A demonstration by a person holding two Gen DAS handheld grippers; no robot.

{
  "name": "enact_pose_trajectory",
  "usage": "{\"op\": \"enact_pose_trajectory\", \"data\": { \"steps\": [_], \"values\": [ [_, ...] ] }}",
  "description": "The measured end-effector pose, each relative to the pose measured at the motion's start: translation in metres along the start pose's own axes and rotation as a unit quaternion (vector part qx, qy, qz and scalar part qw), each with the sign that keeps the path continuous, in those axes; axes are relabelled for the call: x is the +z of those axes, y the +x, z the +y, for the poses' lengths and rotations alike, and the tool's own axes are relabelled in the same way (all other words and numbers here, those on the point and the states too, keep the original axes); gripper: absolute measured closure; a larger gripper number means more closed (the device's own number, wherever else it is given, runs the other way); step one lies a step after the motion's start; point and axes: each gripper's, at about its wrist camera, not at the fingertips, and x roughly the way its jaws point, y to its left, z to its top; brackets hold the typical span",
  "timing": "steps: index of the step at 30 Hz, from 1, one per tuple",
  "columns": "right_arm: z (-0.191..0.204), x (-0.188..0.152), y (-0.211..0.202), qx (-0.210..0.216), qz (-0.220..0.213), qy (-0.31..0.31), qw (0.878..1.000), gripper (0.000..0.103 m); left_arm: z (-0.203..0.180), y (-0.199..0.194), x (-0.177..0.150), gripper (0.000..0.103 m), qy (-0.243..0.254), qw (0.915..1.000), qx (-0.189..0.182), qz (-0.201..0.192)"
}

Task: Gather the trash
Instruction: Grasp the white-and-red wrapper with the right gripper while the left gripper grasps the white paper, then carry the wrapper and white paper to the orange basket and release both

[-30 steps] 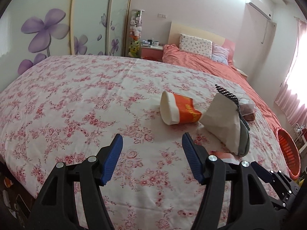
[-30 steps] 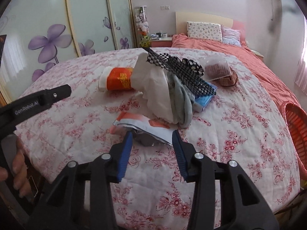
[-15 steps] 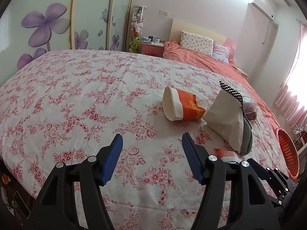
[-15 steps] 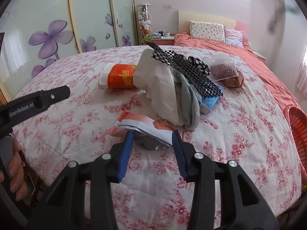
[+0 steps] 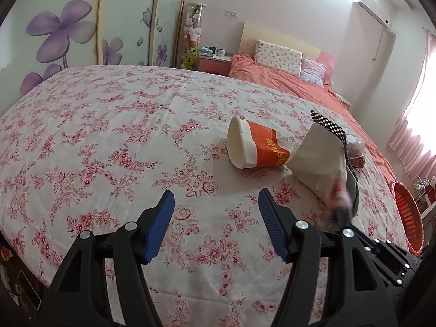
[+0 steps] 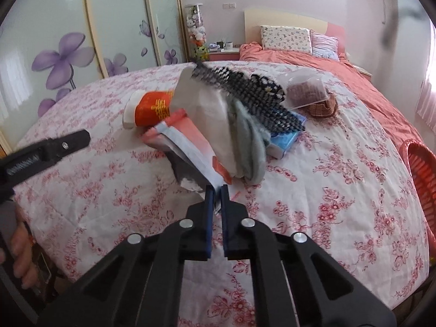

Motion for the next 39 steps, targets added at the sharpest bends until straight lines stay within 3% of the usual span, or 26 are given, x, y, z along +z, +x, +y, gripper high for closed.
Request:
{"op": "enact_pose_trajectory", "data": {
  "steps": [8, 16, 26, 32, 33, 34, 35, 36, 39],
  "values": [
    [-0.021, 0.008, -0.031, -0.003, -0.034, 0.022, 0.999, 0.1, -0.013, 0.011, 0.013, 0.039, 0.013, 0.9999, -0.007, -0.003],
    [-0.055, 0.006, -0.048, -0.036, -0.047, 0.054, 0.997, 0.1, -0.029, 0.028, 0.024, 0.039, 0.018, 0.9995, -0.02, 0.013],
    [-0.084, 0.0, -0.048, -0.053, -0.043, 0.082, 0.994, 0.101, -0.093, 0.023, 0.013, 0.039, 0.067, 0.9942, -0.082, 0.021],
    [-0.094, -0.006, -0.051, -0.061, -0.037, 0.092, 0.993, 0.101, -0.125, 0.045, 0.006, 0.04, 0.088, 0.9931, -0.065, 0.041],
    [-0.096, -0.007, -0.052, -0.062, -0.036, 0.093, 0.993, 0.101, -0.128, 0.05, 0.006, 0.042, 0.089, 0.9932, -0.059, 0.044],
    [-0.097, -0.008, -0.052, -0.063, -0.036, 0.095, 0.993, 0.101, -0.131, 0.052, 0.005, 0.05, 0.09, 0.9932, -0.056, 0.047],
    [-0.099, -0.009, -0.054, -0.064, -0.036, 0.096, 0.993, 0.1, -0.133, 0.056, 0.005, 0.065, 0.09, 0.9927, -0.059, 0.054],
    [-0.1, -0.009, -0.055, -0.066, -0.037, 0.096, 0.993, 0.1, -0.133, 0.058, 0.005, 0.072, 0.087, 0.992, -0.067, 0.062],
    [-0.105, -0.009, -0.061, -0.07, -0.043, 0.096, 0.992, 0.1, -0.132, 0.052, 0.009, 0.086, 0.085, 0.9916, -0.079, 0.059]
  ]
}}
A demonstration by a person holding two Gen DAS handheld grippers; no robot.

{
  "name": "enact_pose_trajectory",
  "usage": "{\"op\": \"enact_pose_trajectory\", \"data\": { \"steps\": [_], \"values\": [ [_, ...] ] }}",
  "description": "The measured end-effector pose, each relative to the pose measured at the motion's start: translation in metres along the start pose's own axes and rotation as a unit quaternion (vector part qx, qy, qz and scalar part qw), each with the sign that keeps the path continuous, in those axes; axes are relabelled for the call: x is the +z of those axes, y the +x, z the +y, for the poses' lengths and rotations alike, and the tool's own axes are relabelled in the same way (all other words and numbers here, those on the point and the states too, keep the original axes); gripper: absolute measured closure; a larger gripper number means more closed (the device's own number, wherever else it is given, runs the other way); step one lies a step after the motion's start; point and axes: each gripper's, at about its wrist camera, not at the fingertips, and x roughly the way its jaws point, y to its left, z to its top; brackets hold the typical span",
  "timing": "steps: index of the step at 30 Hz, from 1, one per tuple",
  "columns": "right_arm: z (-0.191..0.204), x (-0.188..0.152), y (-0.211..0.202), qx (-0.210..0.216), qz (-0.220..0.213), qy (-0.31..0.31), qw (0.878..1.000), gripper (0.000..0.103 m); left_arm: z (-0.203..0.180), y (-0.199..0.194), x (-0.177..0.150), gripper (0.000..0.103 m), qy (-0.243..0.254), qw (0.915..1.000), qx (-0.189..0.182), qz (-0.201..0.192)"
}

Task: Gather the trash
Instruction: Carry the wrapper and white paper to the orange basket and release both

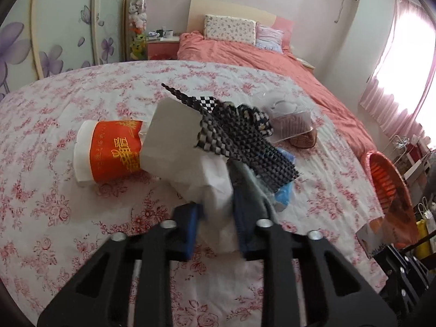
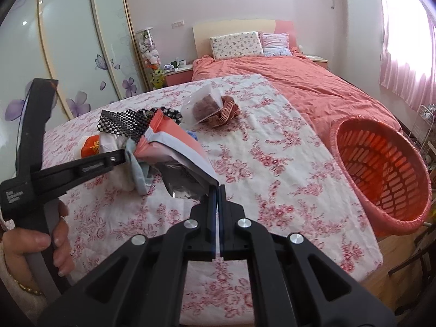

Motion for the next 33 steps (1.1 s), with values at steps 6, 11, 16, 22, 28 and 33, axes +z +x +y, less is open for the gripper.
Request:
{"op": "enact_pose_trajectory", "data": {
  "steps": [6, 11, 16, 22, 28, 33],
  "values": [
    [-0.01, 0.014, -0.012, -0.001, -0.022, 0.008, 1.0, 0.101, 0.003, -0.033, 0.014, 0.091, 0.023, 0.999, -0.008, -0.037],
    [-0.014, 0.023, -0.02, 0.007, -0.031, 0.019, 0.999, 0.101, 0.005, -0.055, 0.028, 0.091, 0.03, 0.9979, -0.011, -0.057],
    [-0.014, 0.027, -0.029, 0.008, -0.041, 0.02, 0.999, 0.101, -0.002, -0.071, 0.038, 0.091, 0.037, 0.9967, -0.013, -0.071],
    [-0.023, 0.032, -0.041, 0.0, -0.052, 0.025, 0.998, 0.1, -0.015, -0.083, 0.044, 0.091, 0.04, 0.9956, -0.03, -0.079],
    [-0.045, 0.041, -0.054, -0.023, -0.066, 0.039, 0.997, 0.101, -0.043, -0.088, 0.048, 0.091, 0.055, 0.9932, -0.059, -0.084],
    [-0.074, 0.049, -0.063, -0.05, -0.076, 0.054, 0.994, 0.101, -0.077, -0.082, 0.047, 0.091, 0.07, 0.9897, -0.095, -0.081]
  ]
}}
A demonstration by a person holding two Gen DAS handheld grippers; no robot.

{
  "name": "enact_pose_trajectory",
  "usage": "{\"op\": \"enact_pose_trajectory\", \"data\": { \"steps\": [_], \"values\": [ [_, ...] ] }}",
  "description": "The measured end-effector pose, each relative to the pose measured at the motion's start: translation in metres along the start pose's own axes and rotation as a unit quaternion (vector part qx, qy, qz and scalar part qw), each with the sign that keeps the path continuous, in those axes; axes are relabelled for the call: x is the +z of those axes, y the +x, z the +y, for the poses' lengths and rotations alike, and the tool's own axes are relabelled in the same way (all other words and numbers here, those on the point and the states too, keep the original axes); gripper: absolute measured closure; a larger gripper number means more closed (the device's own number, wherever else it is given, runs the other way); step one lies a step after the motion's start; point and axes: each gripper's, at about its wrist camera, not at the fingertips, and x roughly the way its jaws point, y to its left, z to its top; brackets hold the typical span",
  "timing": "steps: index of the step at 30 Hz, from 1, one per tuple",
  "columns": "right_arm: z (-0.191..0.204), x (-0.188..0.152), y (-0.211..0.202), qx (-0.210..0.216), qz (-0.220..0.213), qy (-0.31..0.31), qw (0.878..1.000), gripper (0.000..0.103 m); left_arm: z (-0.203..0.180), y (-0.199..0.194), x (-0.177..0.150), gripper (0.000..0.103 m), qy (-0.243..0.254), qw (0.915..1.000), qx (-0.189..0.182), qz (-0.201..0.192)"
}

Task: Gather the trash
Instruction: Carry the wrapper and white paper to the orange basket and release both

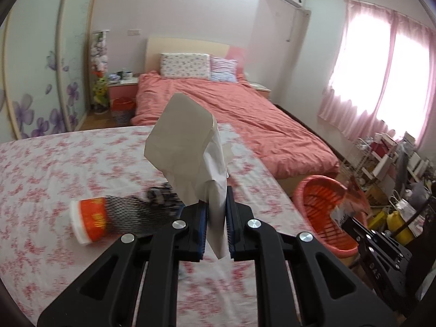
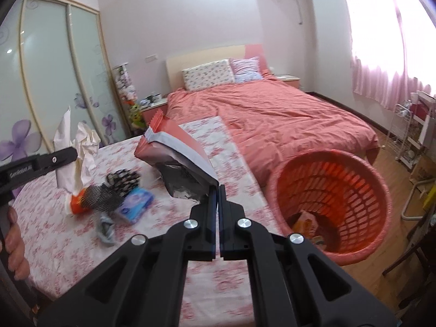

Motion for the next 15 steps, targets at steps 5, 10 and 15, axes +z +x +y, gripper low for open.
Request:
{"op": "enact_pose_trajectory", "data": {
  "steps": [5, 10, 15],
  "values": [
    [-0.038, 0.011, -0.005, -0.038, -0.011, 0.02, 0.999, 0.101, -0.036, 0.017, -0.003, 0.091, 0.013, 0.9991, -0.04, 0.004],
    [-0.077, 0.011, -0.007, -0.072, -0.012, 0.046, 0.996, 0.101, -0.079, 0.035, -0.011, 0.091, 0.042, 0.9952, -0.088, 0.007],
    [-0.115, 0.007, -0.007, -0.098, -0.01, 0.078, 0.992, 0.101, -0.117, 0.051, -0.022, 0.091, 0.074, 0.9885, -0.131, 0.013]
  ]
}}
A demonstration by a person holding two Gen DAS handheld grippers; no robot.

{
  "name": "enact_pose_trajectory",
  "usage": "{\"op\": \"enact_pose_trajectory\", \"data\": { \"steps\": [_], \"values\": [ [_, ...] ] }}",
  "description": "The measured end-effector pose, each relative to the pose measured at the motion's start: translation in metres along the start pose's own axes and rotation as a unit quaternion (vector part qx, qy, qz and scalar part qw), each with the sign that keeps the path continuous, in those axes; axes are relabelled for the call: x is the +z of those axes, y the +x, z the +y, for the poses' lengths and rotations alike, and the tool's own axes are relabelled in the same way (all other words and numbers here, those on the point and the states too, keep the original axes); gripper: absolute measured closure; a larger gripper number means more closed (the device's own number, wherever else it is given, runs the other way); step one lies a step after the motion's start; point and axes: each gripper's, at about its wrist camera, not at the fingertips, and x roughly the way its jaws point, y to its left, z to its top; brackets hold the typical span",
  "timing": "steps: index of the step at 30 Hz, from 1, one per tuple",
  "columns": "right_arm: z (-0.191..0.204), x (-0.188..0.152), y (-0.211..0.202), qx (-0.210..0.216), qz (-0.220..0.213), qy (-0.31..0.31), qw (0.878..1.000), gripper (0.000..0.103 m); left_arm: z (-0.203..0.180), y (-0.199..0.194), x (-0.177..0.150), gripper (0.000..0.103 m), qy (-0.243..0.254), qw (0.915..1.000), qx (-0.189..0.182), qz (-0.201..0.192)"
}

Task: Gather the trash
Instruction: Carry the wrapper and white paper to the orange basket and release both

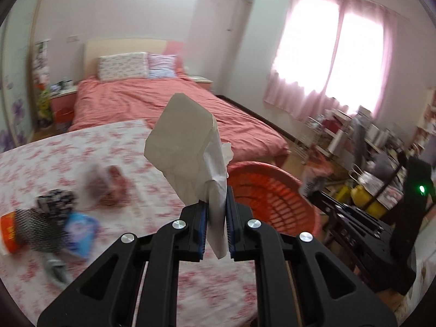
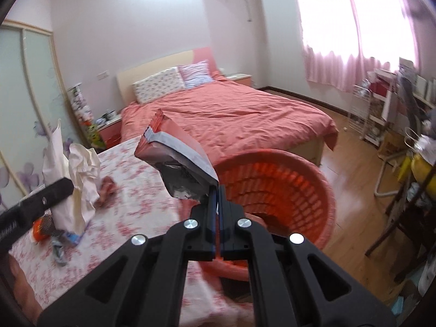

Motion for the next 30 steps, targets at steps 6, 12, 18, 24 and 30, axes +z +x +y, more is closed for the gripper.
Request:
{"op": "enact_pose_trajectory", "data": {
  "steps": [6, 12, 18, 24, 30],
  "values": [
    [-0.033, -0.002, 0.014, -0.026, 0.008, 0.023, 0.999, 0.101, -0.032, 0.034, -0.01, 0.091, 0.014, 0.9986, -0.045, 0.024],
    [-0.058, -0.005, 0.031, -0.037, 0.018, 0.044, 0.998, 0.101, -0.052, 0.061, -0.017, 0.091, 0.024, 0.9966, -0.066, 0.044],
    [-0.072, -0.007, 0.043, -0.042, 0.023, 0.06, 0.997, 0.101, -0.06, 0.074, -0.018, 0.091, 0.028, 0.9952, -0.074, 0.057],
    [-0.082, -0.008, 0.051, -0.043, 0.025, 0.068, 0.996, 0.101, -0.066, 0.084, -0.021, 0.091, 0.031, 0.9942, -0.079, 0.067],
    [-0.085, -0.007, 0.058, -0.042, 0.028, 0.074, 0.996, 0.1, -0.071, 0.095, -0.022, 0.091, 0.031, 0.9932, -0.081, 0.078]
  ]
}}
